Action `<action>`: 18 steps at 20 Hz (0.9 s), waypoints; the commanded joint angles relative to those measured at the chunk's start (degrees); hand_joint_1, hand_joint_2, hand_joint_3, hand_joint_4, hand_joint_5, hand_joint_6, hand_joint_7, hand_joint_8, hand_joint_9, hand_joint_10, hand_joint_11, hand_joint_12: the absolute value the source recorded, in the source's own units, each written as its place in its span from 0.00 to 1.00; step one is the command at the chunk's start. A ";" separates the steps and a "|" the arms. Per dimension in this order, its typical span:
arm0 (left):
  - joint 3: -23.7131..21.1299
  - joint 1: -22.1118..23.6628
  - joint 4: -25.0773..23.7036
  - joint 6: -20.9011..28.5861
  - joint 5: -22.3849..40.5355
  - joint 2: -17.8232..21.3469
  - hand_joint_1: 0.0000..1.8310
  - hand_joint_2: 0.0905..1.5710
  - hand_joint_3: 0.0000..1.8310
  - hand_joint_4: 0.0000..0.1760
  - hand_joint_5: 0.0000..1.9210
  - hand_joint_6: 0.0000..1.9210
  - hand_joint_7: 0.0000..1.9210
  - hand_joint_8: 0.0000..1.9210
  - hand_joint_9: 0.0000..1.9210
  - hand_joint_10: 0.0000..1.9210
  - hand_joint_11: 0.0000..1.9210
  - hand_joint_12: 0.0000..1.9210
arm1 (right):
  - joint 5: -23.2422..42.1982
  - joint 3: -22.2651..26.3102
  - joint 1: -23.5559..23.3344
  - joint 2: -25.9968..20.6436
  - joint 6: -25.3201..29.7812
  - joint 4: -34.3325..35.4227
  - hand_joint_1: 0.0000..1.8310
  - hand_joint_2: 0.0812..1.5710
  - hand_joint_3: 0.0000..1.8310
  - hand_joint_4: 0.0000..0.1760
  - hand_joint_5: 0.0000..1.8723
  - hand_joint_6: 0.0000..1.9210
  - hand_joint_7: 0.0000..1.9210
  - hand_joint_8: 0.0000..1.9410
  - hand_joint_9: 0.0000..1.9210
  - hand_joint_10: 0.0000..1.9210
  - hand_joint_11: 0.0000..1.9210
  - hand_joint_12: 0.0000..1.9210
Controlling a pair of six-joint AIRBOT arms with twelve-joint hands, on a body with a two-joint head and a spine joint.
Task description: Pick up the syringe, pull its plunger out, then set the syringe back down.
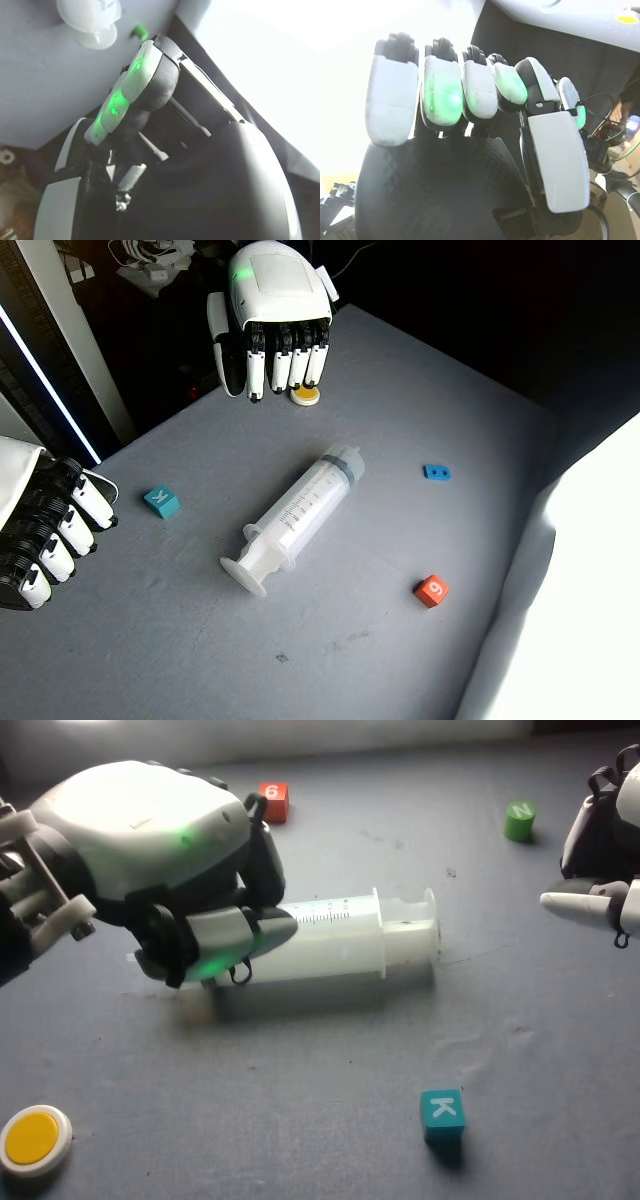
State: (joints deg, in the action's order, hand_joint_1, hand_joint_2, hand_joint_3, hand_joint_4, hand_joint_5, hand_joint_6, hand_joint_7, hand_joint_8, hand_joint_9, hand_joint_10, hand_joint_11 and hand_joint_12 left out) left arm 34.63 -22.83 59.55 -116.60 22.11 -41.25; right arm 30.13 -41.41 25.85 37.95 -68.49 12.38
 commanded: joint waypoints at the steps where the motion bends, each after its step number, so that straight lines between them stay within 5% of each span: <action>1: 0.11 1.11 -1.74 -0.08 3.78 0.07 0.00 0.68 0.07 0.00 0.03 0.03 0.03 0.03 0.02 0.03 0.00 0.13 | 6.88 0.13 -0.64 -0.52 -0.13 -0.29 0.01 0.72 0.07 0.00 0.12 0.03 0.12 0.03 0.10 0.05 0.00 0.27; 10: 0.25 1.18 0.53 -1.23 5.10 -0.05 0.00 0.73 0.00 0.00 0.05 0.00 0.06 0.00 0.05 0.00 0.00 0.13 | 6.89 0.10 -0.84 -0.52 -0.16 -0.42 0.00 0.77 0.00 0.00 0.13 0.00 0.12 0.00 0.12 0.00 0.00 0.29; 14: 0.83 2.52 15.18 -14.64 5.12 -1.42 0.00 0.73 0.00 0.00 0.04 0.00 0.04 0.00 0.03 0.00 0.00 0.12 | 6.86 0.10 -0.89 -0.52 -0.16 -0.82 0.02 0.78 0.00 0.00 0.12 0.00 0.12 0.00 0.12 0.00 0.00 0.28; 18: 2.96 2.73 18.70 -18.32 8.18 -4.49 0.00 0.73 0.00 0.00 0.03 0.00 0.04 0.00 0.03 0.00 0.00 0.11 | 5.42 -0.49 -1.27 -0.50 0.70 -1.77 0.00 0.77 0.00 0.00 0.12 0.00 0.12 0.00 0.11 0.00 0.00 0.27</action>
State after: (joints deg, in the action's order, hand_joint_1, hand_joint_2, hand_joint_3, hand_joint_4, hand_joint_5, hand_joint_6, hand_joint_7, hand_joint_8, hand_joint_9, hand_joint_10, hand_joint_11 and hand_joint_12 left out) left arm 37.52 -20.91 80.60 -134.80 27.59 -45.71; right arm 29.15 -41.76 25.36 37.89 -68.07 10.83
